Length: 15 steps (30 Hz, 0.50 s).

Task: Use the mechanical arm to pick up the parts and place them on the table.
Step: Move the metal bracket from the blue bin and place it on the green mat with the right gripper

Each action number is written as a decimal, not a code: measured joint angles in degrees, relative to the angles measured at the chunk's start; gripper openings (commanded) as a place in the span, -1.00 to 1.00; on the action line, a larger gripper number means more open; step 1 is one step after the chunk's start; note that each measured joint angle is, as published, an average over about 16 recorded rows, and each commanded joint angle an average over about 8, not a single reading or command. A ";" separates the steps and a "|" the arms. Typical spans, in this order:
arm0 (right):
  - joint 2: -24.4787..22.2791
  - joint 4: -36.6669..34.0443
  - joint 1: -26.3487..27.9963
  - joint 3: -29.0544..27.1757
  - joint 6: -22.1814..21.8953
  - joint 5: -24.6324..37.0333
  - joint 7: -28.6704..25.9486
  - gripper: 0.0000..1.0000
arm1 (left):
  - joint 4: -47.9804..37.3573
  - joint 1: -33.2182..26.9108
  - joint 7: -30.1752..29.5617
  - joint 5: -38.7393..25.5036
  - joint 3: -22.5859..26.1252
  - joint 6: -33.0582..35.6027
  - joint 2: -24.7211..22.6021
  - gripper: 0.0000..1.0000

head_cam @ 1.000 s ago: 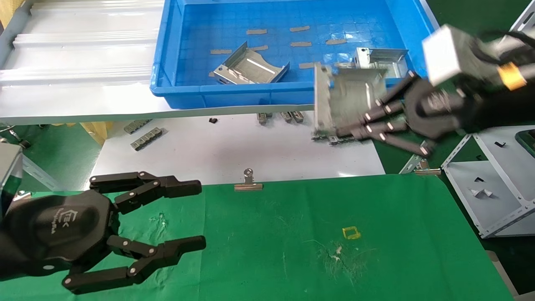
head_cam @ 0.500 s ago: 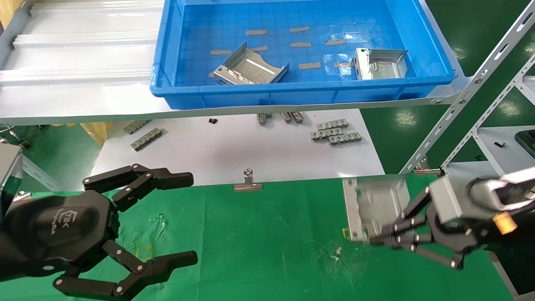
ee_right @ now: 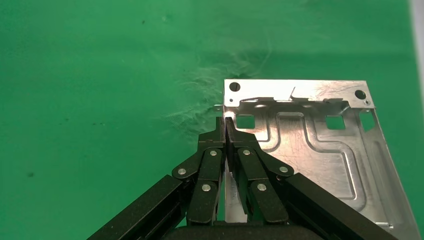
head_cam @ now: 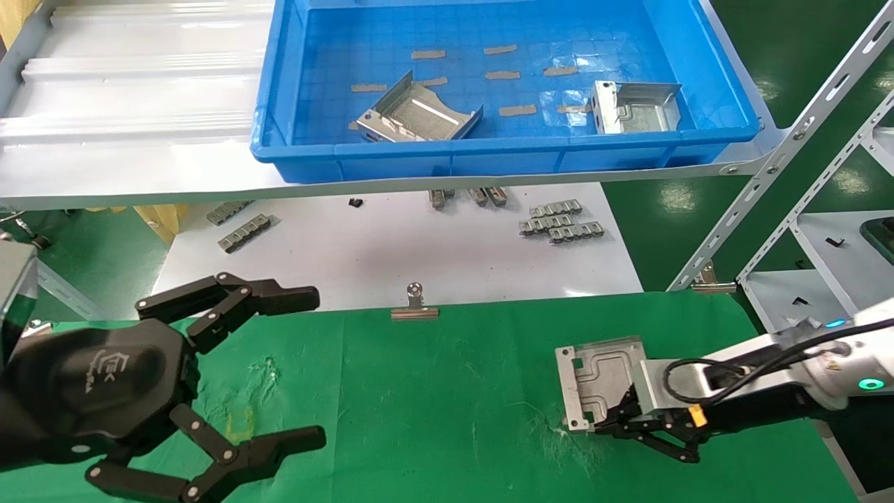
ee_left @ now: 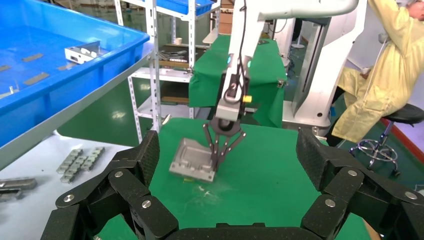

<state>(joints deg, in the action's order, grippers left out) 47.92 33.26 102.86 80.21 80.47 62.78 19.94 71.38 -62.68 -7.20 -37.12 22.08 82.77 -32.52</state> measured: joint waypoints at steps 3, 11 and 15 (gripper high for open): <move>2.21 -3.32 -0.59 0.32 -0.33 0.60 2.09 -1.00 | 0.00 0.00 0.00 0.00 0.00 0.00 0.00 1.00; 6.72 -11.40 -0.78 0.88 0.54 1.63 6.74 0.27 | 0.00 0.00 0.00 0.00 0.00 0.00 0.00 1.00; 8.20 -14.57 -0.80 0.99 0.85 1.89 8.86 1.00 | 0.00 0.00 0.00 0.00 0.00 0.00 0.00 1.00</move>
<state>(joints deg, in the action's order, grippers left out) 56.12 18.69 102.05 81.20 81.31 64.67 28.80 71.38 -62.68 -7.20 -37.11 22.08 82.77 -32.52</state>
